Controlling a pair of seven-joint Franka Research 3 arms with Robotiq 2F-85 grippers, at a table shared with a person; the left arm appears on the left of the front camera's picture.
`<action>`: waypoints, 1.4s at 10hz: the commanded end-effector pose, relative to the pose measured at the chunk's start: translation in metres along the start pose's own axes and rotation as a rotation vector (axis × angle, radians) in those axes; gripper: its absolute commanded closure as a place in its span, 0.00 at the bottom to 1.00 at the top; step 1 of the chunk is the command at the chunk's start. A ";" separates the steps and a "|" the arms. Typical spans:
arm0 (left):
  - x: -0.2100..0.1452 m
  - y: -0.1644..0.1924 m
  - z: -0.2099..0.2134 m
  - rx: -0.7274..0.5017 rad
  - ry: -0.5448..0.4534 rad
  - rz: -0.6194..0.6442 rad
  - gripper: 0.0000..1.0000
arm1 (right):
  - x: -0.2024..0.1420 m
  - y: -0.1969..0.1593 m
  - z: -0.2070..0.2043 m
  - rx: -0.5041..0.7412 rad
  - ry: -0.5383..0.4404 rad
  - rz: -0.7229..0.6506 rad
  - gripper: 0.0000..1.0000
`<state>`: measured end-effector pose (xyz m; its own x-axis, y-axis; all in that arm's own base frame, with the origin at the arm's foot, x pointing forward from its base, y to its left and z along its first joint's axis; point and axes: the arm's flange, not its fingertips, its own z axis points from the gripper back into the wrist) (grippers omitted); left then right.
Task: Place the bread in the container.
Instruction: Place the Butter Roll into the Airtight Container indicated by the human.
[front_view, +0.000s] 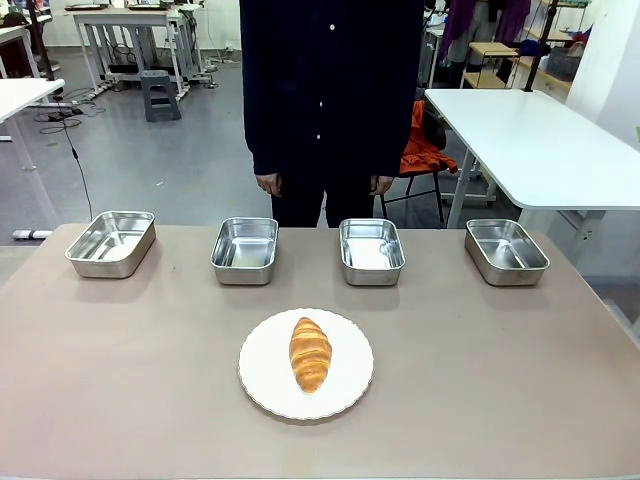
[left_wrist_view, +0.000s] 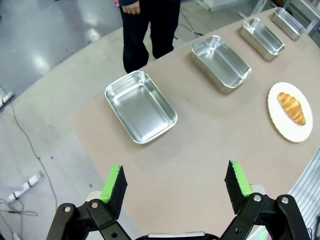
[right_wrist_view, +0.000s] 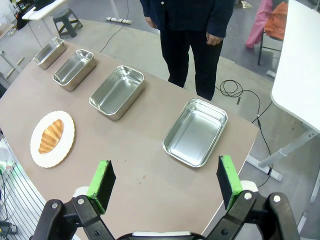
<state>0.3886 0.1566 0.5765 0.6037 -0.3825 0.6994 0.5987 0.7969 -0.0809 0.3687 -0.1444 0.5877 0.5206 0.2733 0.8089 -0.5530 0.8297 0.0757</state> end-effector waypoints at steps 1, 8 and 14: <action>0.001 0.000 0.001 0.005 -0.002 0.007 0.00 | 0.000 0.000 0.000 0.003 -0.007 0.002 0.00; 0.001 0.000 0.001 0.005 -0.002 0.007 0.00 | 0.000 0.000 0.000 0.003 -0.007 0.002 0.00; 0.001 0.000 0.001 0.005 -0.002 0.007 0.00 | 0.000 0.000 0.000 0.003 -0.007 0.002 0.00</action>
<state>0.3886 0.1566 0.5765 0.6037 -0.3825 0.6994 0.5987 0.7969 -0.0809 0.3687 -0.1444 0.5877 0.5207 0.2733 0.8088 -0.5530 0.8297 0.0757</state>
